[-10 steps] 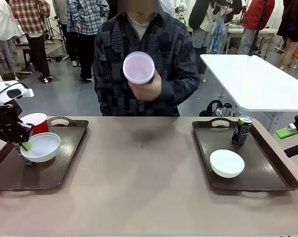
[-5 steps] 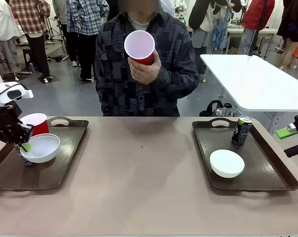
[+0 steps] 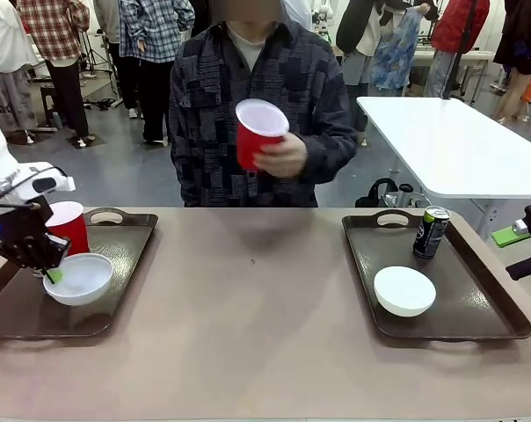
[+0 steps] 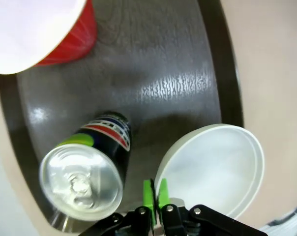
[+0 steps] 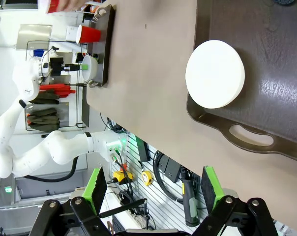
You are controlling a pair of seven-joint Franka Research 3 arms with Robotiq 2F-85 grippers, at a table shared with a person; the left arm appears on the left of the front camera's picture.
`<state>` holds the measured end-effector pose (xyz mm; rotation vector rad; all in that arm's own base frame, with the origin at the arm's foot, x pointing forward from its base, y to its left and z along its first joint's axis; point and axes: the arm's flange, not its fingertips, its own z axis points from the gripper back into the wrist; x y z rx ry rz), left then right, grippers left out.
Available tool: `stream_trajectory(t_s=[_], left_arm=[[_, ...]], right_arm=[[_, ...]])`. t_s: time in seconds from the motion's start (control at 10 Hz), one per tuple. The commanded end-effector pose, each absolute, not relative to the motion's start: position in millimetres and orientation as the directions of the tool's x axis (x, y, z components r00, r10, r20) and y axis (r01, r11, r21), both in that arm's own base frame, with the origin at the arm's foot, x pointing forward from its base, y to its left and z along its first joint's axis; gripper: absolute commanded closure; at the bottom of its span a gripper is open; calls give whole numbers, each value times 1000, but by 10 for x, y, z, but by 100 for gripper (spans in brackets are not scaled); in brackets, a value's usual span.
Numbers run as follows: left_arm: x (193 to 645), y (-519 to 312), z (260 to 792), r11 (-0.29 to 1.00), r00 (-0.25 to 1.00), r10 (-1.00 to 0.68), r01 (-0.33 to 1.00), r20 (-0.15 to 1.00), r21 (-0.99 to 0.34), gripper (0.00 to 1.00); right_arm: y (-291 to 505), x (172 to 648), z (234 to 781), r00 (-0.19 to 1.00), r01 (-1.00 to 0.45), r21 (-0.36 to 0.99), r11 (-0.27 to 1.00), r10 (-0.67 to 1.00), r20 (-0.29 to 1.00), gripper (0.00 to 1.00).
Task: Prepare tableware on both trays.
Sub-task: Pick up a Picnic Bowl from the table and place it on a Handle tray.
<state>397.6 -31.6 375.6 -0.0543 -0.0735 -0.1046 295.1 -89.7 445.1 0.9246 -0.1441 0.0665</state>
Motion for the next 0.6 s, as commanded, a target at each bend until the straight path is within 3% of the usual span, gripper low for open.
stream_trajectory(t_s=[0.0,0.4,0.5], left_arm=[[3958,-386,3571,994,992,-113,113,60,1,96],[3975,-422,3463,992,991,-125,125,38,9,96],[3976,-412,3474,993,992,-120,120,37,13,84]], right_arm=[[-900,2964,4458,986,-133,804,579,-8,169,0],[-900,2964,4458,986,-133,804,579,-8,169,0],[-900,2964,4458,986,-133,804,579,-8,169,0]])
